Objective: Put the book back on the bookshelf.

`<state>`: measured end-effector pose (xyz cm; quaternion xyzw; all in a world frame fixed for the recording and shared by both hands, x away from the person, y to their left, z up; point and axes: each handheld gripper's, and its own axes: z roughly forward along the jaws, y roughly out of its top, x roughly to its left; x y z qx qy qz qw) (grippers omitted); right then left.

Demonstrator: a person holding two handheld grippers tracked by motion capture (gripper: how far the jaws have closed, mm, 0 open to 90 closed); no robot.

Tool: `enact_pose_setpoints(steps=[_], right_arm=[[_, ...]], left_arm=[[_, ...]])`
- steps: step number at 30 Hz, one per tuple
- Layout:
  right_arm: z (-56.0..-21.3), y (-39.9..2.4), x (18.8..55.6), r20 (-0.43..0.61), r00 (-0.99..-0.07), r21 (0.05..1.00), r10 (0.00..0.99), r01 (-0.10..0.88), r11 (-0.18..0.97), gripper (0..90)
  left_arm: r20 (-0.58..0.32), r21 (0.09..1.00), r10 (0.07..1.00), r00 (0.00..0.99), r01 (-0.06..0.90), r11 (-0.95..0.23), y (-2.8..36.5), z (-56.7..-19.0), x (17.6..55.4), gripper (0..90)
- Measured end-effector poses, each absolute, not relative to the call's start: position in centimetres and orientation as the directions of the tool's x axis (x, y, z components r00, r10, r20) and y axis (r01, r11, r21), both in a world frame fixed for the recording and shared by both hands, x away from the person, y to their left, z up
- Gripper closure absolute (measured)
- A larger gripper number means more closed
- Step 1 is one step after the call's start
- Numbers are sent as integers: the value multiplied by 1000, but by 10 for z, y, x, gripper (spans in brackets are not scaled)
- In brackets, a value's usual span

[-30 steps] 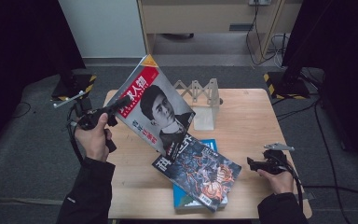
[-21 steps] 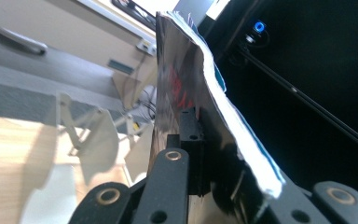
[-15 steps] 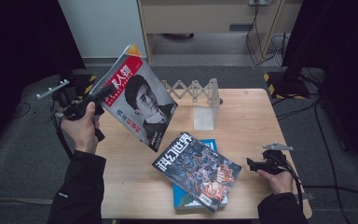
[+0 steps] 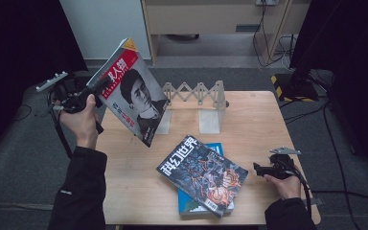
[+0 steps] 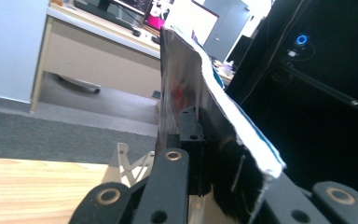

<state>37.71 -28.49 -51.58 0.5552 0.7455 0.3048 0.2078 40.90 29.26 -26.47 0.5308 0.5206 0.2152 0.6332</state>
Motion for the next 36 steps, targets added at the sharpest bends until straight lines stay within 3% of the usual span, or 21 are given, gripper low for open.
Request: enact_pose_setpoints(steps=[9,19,26,36], right_arm=[[-517,-284,378,19,-307,682,951,700,212,94],[-518,-286,381,18,-304,676,952,705,213,96],[-518,-286,382,19,-309,673,951,707,217,98],[-519,-286,382,13,-313,675,950,703,223,100]], left_arm=[[-380,919,867,322,237,314,293,-263,418,862],[-369,917,884,285,268,296,277,-278,450,862],[-304,935,917,260,265,235,260,-292,465,862],[-323,925,913,251,286,248,255,-323,471,862]])
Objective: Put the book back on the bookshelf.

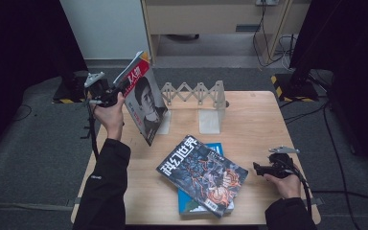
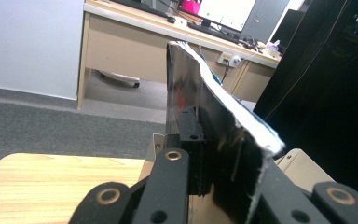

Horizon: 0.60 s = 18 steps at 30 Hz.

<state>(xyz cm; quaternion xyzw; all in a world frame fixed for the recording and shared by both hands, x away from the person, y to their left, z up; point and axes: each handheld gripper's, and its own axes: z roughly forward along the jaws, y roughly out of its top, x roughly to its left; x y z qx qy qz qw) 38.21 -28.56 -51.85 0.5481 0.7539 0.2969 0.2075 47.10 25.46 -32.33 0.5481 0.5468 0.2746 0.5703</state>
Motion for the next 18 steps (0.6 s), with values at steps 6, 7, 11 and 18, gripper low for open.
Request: enact_pose_setpoints(steps=[6,7,11,18], right_arm=[[-519,-285,382,9,-315,675,949,702,227,102],[-518,-285,382,9,-317,674,948,703,229,102],[-519,-285,382,9,-315,675,949,702,227,103],[-518,-285,381,11,-316,676,949,702,226,103]], left_arm=[[-310,928,915,259,292,232,256,-335,464,860],[-309,928,914,262,293,230,256,-337,462,860],[-302,929,911,280,300,216,256,-345,453,859],[-299,928,909,289,311,206,259,-350,436,853]])
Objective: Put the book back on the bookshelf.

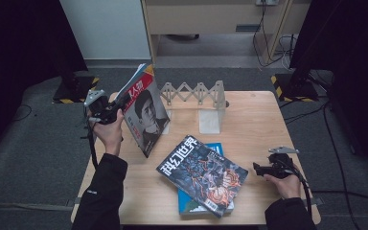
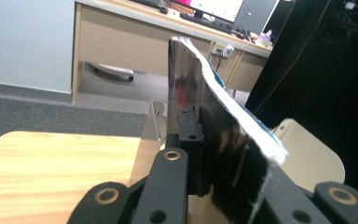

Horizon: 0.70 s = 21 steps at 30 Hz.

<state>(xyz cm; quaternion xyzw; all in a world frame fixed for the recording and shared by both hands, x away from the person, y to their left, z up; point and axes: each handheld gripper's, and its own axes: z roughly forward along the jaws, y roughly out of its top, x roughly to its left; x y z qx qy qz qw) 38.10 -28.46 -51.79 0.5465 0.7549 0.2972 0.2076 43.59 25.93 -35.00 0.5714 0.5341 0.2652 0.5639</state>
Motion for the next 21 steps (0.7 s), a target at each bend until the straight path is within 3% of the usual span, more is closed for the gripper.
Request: enact_pose_setpoints(steps=[9,18,21], right_arm=[[-518,-284,381,13,-318,674,948,704,227,103],[-518,-284,381,19,-320,669,947,708,225,103],[-518,-284,381,22,-321,668,947,709,225,103]], left_arm=[[-291,899,908,301,411,152,271,-348,421,830],[-263,872,911,318,482,84,270,-327,436,782],[-250,837,917,312,545,42,267,-320,446,776]])
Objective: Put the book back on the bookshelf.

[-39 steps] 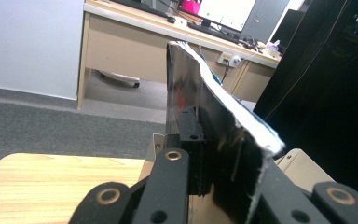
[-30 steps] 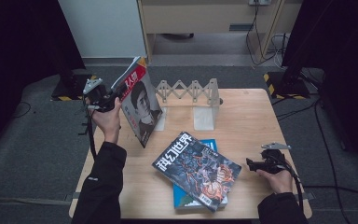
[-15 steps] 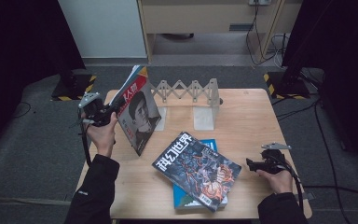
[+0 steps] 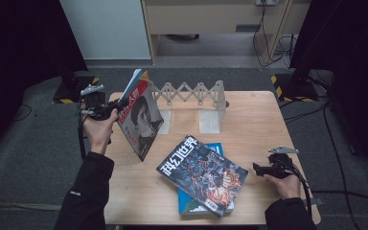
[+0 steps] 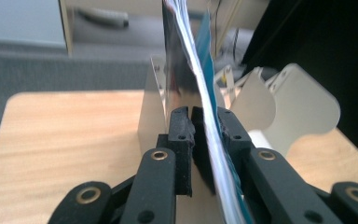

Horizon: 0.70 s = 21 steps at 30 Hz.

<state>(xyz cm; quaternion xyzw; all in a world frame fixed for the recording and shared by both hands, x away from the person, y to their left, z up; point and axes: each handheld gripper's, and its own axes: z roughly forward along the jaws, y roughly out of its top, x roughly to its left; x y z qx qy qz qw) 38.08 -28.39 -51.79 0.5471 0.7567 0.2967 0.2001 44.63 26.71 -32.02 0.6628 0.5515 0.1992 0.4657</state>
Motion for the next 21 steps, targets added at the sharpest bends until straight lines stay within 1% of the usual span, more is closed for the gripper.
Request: enact_pose_setpoints(steps=[2,4,9,15,21], right_arm=[[-518,-284,381,24,-322,668,947,710,225,103],[-518,-284,381,26,-323,668,946,710,224,103],[-518,-284,381,26,-328,665,944,711,228,103],[-518,-284,381,27,-327,665,945,711,227,103],[-518,-284,381,27,-330,667,944,709,229,103]], left_arm=[[-229,823,926,301,568,19,264,-317,451,782],[-224,808,928,296,590,7,262,-316,455,812],[-175,803,944,281,595,-28,258,-312,456,856],[-190,846,948,256,532,25,251,-312,453,864],[-172,887,956,239,459,44,240,-299,456,864]])
